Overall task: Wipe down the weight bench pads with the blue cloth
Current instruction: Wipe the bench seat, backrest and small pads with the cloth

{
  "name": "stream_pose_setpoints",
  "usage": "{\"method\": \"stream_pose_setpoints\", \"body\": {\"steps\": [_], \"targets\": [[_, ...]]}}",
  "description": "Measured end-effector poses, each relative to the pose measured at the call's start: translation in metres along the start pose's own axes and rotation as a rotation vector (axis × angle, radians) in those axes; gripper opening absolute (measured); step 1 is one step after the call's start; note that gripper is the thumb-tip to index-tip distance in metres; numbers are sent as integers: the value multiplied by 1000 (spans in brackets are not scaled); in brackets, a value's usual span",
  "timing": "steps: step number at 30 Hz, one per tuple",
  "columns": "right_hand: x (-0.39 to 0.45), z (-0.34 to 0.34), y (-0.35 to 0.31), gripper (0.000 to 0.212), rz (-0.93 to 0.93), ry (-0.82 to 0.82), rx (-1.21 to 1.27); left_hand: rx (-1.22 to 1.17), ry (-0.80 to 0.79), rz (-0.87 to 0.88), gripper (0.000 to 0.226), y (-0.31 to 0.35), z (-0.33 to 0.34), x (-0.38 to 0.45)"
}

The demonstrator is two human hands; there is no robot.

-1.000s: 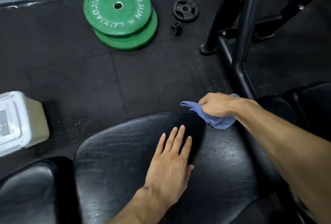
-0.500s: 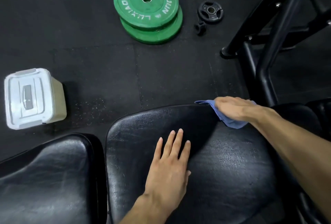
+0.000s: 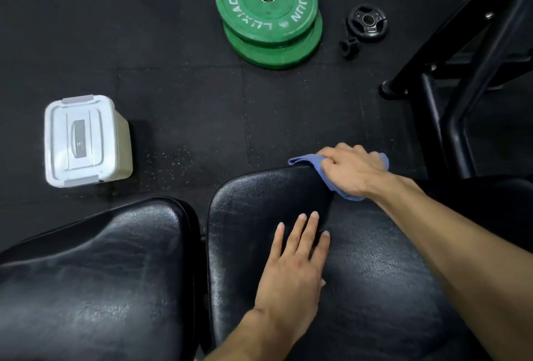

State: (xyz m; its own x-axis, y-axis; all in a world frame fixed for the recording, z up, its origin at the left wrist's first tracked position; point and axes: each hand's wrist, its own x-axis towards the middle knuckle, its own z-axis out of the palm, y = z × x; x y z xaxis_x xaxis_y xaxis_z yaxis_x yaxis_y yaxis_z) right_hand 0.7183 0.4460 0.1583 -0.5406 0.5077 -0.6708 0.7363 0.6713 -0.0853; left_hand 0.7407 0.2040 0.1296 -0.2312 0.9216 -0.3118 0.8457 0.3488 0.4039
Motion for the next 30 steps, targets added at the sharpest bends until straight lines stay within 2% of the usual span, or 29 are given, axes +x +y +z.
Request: {"method": "stream_pose_setpoints", "body": {"steps": [9, 18, 21, 23, 26, 28, 30], "targets": [[2, 15, -98, 48, -221, -13, -82, -20, 13, 42, 79, -7, 0, 0], [-9, 32, -147, 46, -348, 26, -150, 109, -6, 91, 63, -15, -6, 1], [-22, 39, -177, 40, -438, 23, -229, 259, -46, 186, 76, -27, -5, -6], [-34, 51, -196, 35, -533, 50, -332, 290, -9, 204, 86, -42, -8, -15], [-43, 64, -201, 30, -608, 144, -361, 254, -30, 285, 73, -67, -23, -28], [-44, 64, -196, 25, -618, 153, -267, 177, -24, 380, 49, -84, -35, -41], [-46, 57, -192, 20, -622, 150, -181, 25, 25, 385, 24, -106, -53, -53]]}}
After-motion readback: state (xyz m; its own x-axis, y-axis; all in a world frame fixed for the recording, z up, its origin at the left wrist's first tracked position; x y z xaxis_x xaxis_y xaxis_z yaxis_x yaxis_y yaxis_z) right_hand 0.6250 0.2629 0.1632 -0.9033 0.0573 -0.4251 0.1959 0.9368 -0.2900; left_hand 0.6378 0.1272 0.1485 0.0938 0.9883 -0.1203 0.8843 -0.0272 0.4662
